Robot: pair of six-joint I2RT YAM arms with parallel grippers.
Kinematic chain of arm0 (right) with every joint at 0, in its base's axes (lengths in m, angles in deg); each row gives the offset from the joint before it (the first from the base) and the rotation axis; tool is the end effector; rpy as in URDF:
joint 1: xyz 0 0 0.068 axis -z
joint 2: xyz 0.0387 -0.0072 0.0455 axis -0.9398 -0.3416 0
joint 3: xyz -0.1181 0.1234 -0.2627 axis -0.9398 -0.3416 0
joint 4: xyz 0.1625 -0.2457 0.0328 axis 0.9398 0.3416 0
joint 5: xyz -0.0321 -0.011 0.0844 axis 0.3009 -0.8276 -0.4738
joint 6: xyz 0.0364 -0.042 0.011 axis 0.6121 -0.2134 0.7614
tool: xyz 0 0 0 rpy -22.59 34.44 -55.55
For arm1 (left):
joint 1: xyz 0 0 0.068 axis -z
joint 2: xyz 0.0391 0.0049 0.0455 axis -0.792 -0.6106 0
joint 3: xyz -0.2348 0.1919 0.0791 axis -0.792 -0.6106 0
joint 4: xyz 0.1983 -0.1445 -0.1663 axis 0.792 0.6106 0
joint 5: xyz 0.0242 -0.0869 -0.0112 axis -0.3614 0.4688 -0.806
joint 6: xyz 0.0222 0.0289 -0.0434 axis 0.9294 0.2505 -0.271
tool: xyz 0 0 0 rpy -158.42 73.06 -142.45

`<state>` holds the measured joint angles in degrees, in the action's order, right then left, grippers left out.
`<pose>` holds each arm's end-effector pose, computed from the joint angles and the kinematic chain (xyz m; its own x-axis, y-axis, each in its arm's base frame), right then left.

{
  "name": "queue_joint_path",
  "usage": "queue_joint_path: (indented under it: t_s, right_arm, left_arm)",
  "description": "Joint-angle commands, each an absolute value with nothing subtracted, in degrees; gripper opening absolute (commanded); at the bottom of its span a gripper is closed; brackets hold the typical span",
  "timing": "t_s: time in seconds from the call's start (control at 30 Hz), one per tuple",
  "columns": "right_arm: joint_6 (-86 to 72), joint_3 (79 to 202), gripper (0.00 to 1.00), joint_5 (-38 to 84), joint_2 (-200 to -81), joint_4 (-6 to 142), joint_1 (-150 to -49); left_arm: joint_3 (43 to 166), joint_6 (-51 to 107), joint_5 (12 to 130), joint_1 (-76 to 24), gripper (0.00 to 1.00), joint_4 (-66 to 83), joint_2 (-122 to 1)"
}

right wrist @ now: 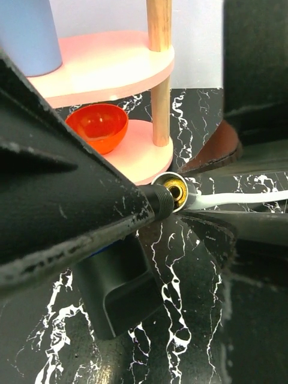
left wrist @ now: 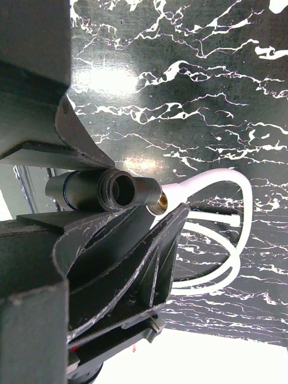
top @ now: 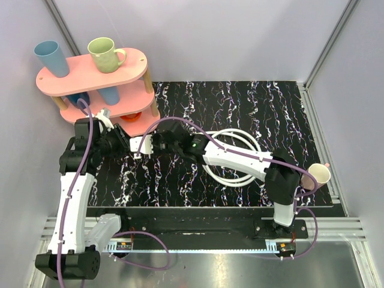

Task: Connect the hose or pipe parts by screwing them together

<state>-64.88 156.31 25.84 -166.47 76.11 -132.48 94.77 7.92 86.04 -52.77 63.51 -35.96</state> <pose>0.2294 0.4460 0.3401 0.5919 -0.5429 -0.5957 -0.7248 -0.0353 -0.6881 0.1750 -0.0144 0.3938 -0.7116 -0.4865 -0.5069 -0.0952 0.7816 -0.6165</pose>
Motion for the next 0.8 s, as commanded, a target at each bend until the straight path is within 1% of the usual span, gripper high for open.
queue_joint_path:
  t_s: [0.0, 0.3, 0.77]
  right_arm:
    - [-65.7, 158.7, 0.0, 24.4, -166.3, 72.8, -133.4]
    - [-64.9, 158.0, 0.0, 22.7, -166.4, 72.9, -133.4]
    - [-63.9, 158.6, 0.0, 24.9, -168.5, 73.3, -133.3]
  left_arm:
    - [94.0, 6.7, 88.6, -52.6, 0.0, 58.2, -36.9]
    - [93.0, 7.1, 87.4, -52.7, 0.0, 58.1, -38.4]
    - [89.2, 5.4, 93.9, -52.6, 0.0, 53.8, -39.1]
